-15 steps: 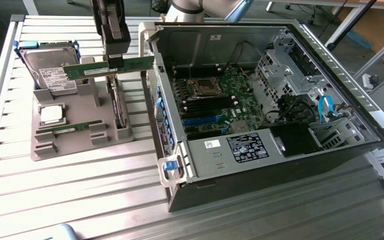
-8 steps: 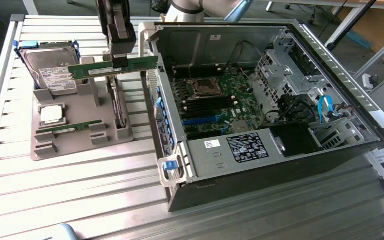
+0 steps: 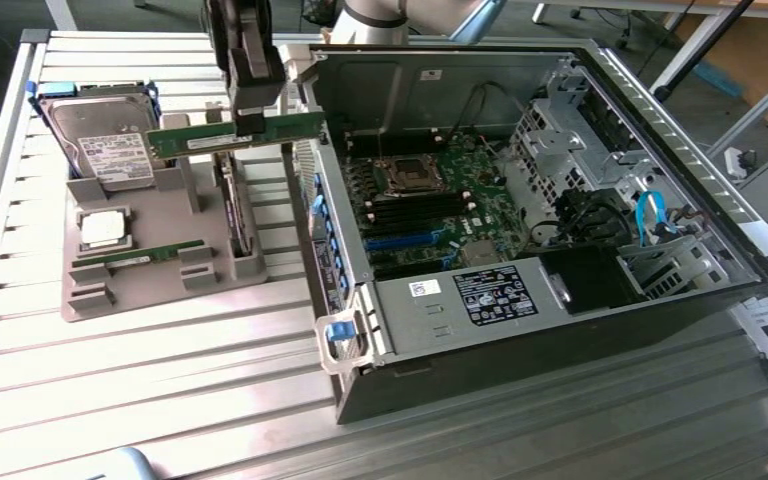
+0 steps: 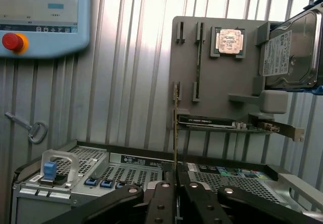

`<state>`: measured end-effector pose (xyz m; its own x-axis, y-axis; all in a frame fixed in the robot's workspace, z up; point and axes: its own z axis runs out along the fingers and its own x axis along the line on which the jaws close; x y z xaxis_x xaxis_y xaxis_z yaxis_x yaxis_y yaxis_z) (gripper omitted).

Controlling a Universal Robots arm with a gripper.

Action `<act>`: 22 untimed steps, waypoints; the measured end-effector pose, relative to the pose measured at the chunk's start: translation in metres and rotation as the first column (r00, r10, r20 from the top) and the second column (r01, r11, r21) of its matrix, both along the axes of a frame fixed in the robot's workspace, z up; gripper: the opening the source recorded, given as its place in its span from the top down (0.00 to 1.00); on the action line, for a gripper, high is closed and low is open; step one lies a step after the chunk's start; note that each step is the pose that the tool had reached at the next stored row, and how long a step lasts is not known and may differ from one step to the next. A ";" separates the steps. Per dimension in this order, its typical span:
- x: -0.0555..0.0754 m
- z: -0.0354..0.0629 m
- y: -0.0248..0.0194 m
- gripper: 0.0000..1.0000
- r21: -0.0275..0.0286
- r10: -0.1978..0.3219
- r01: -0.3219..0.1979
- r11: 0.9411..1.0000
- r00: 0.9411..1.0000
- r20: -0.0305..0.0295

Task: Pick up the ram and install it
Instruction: 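Pick up the ram and move it above insertion slot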

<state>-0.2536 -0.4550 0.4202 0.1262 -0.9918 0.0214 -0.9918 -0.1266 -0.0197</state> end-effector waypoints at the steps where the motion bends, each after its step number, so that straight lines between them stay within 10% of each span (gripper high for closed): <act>1: 0.001 0.0000 0.0000 0.87 0.000 0.000 0.000 1.000 1.000 0.000; 22: 0.021 0.0000 0.0000 0.87 0.000 0.000 0.000 1.000 1.000 0.000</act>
<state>-0.2324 -0.4550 0.4202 0.1262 -0.9918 0.0215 -0.9918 -0.1266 -0.0196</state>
